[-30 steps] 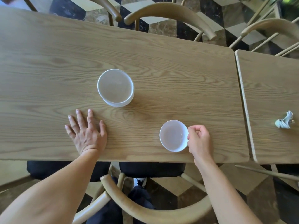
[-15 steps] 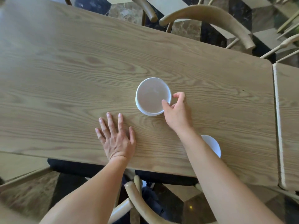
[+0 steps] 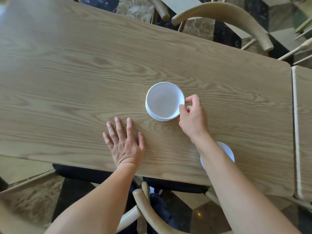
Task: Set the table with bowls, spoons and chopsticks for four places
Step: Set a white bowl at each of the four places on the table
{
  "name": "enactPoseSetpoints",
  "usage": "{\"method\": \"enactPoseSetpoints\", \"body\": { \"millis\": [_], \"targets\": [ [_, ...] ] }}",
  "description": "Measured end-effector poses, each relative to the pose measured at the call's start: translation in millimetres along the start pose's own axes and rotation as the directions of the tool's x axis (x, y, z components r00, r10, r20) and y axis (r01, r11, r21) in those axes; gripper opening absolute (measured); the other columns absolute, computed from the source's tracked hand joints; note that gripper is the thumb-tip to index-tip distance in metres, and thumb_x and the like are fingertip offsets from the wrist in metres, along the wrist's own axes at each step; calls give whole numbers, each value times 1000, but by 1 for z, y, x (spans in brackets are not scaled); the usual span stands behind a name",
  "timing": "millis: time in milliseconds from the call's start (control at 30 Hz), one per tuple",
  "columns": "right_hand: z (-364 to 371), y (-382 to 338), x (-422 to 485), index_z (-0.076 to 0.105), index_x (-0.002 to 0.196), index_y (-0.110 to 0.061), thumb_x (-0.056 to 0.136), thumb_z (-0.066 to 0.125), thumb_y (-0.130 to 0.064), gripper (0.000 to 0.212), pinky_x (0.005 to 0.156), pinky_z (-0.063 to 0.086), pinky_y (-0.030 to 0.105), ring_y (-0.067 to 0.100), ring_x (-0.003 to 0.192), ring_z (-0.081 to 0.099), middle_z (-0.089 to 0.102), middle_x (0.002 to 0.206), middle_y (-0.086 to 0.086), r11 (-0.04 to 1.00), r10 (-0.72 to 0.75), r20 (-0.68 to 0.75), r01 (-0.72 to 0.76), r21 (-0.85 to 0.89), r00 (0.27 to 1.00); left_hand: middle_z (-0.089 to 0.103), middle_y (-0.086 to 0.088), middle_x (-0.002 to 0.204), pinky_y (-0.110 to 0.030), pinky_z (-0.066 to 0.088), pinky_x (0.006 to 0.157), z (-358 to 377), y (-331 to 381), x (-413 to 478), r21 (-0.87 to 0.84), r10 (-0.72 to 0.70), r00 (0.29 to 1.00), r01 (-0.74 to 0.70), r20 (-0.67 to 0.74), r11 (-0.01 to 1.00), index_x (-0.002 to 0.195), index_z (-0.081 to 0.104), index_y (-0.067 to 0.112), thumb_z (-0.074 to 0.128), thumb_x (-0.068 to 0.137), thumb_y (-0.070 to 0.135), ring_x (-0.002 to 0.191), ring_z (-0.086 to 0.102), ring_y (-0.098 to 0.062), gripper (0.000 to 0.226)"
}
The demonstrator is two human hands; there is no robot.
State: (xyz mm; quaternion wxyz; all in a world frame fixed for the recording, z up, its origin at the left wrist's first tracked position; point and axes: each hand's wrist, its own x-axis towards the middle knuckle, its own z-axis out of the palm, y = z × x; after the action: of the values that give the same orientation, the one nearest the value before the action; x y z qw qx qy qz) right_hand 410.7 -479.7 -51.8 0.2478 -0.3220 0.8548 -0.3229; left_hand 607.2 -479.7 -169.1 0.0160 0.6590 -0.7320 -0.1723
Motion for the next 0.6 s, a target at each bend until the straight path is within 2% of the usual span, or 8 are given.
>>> {"method": "enactPoseSetpoints", "body": {
  "millis": [100,200,300,433,500,533,567,600],
  "targets": [
    [-3,-1,-2,38,94,-15,94,50,-9,13,62,42,39,32,61,54,58,63,12,998,-66,8,66,-12,998,9,-6,170,-48,-13,122,0,1,0,-2,-2,1000,2,-7,1000,157,24,33,35,93,55,156,-4,-31,68],
    [-7,-2,-6,35,92,-14,94,49,-6,16,56,27,37,19,51,43,46,56,-1,987,-155,-2,155,-38,988,8,-5,170,-47,-14,122,0,1,-1,4,0,1000,0,-14,1000,157,24,33,37,94,54,156,-4,-31,68],
    [-12,0,-10,34,92,-11,94,47,-2,16,55,21,34,11,49,38,39,56,-7,976,-215,-1,214,-43,977,7,-5,170,-48,-13,122,-1,0,-1,1,-3,1000,3,-13,1000,157,23,34,39,95,53,156,-5,-31,67],
    [-27,5,-11,35,92,-11,93,47,-2,15,50,24,30,9,47,39,40,56,-6,976,-219,2,219,-4,976,8,-5,170,-52,-7,124,-1,0,-2,6,-13,1000,13,-13,1000,157,24,33,43,96,51,156,-5,-32,66],
    [-38,10,-9,35,92,-12,93,48,-4,15,47,29,22,8,47,43,43,55,-4,976,-216,-14,216,16,976,8,-5,170,-53,-5,124,-1,0,-2,7,-20,1000,20,-9,1000,157,25,33,43,96,51,156,-5,-31,66],
    [-44,12,-8,35,92,-13,93,47,-5,15,49,33,23,9,48,44,49,56,1,977,-210,-24,210,32,977,8,-5,170,-53,-5,124,-1,0,-2,8,-23,1000,23,-6,1000,157,25,33,43,96,51,156,-5,-31,66],
    [-50,16,-6,35,92,-14,93,47,-6,15,53,37,30,13,49,48,55,59,9,979,-196,-36,197,54,980,8,-5,170,-53,-4,124,-1,1,-2,9,-24,1000,24,-2,1000,157,26,33,42,95,52,156,-4,-31,66],
    [-57,19,-4,35,91,-16,93,47,-7,15,55,39,35,25,52,51,59,63,16,981,-171,-48,175,82,984,9,-5,170,-53,-4,124,-1,2,-3,12,-25,1000,25,0,1000,157,26,33,40,95,52,156,-4,-32,66]
  ]
}}
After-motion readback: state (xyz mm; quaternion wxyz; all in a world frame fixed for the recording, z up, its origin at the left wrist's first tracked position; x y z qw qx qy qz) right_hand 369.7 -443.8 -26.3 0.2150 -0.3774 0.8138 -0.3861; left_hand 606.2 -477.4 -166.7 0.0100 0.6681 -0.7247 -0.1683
